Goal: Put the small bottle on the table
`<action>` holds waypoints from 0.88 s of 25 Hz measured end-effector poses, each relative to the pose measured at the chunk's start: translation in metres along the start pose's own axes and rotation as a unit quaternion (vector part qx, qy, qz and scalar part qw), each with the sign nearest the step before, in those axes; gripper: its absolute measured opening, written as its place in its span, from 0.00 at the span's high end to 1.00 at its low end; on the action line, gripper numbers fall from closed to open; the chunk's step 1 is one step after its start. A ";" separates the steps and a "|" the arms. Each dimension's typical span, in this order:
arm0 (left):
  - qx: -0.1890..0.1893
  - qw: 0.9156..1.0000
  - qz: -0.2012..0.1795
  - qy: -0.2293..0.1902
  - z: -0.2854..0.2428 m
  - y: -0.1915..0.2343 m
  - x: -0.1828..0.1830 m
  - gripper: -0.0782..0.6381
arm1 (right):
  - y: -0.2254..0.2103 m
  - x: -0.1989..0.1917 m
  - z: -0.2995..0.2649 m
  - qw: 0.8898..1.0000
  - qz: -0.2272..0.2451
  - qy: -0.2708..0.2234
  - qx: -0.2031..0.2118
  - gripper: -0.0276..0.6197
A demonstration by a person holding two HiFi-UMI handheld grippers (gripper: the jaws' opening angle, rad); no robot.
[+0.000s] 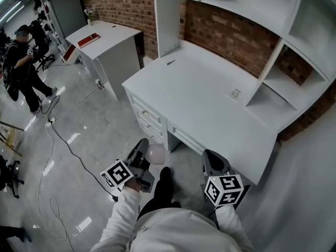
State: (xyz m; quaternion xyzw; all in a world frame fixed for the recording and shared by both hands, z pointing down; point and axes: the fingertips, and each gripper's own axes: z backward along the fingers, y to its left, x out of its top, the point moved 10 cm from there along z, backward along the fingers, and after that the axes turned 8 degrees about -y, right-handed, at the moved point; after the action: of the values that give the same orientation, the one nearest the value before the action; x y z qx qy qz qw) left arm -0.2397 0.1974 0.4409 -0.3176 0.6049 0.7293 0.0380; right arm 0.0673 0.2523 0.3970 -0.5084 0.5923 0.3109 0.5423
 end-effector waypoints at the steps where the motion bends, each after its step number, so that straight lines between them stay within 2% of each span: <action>1: 0.001 1.000 0.001 0.001 -0.009 0.004 0.004 0.75 | -0.002 0.002 -0.010 1.000 0.000 0.001 -0.001 0.91; 9: 0.004 1.000 0.007 0.004 -0.084 0.040 0.037 0.75 | -0.013 0.019 -0.103 1.000 -0.003 0.009 0.004 0.91; 14: 0.029 0.999 -0.007 0.021 -0.125 0.060 0.059 0.75 | -0.019 0.029 -0.151 1.000 -0.009 0.017 0.000 0.91; 18: 0.005 0.999 0.008 0.031 -0.167 0.073 0.070 0.75 | -0.027 0.037 -0.184 1.000 -0.011 0.016 -0.014 0.91; 22: -0.004 0.999 0.004 0.050 -0.206 0.085 0.080 0.75 | -0.035 0.044 -0.210 0.999 -0.014 0.017 -0.032 0.91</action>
State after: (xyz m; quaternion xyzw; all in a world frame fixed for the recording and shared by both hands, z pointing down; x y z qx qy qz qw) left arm -0.2543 -0.0379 0.4593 -0.3510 0.6047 0.7149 0.0037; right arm 0.0361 0.0372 0.4074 -0.5390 0.5840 0.3138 0.5196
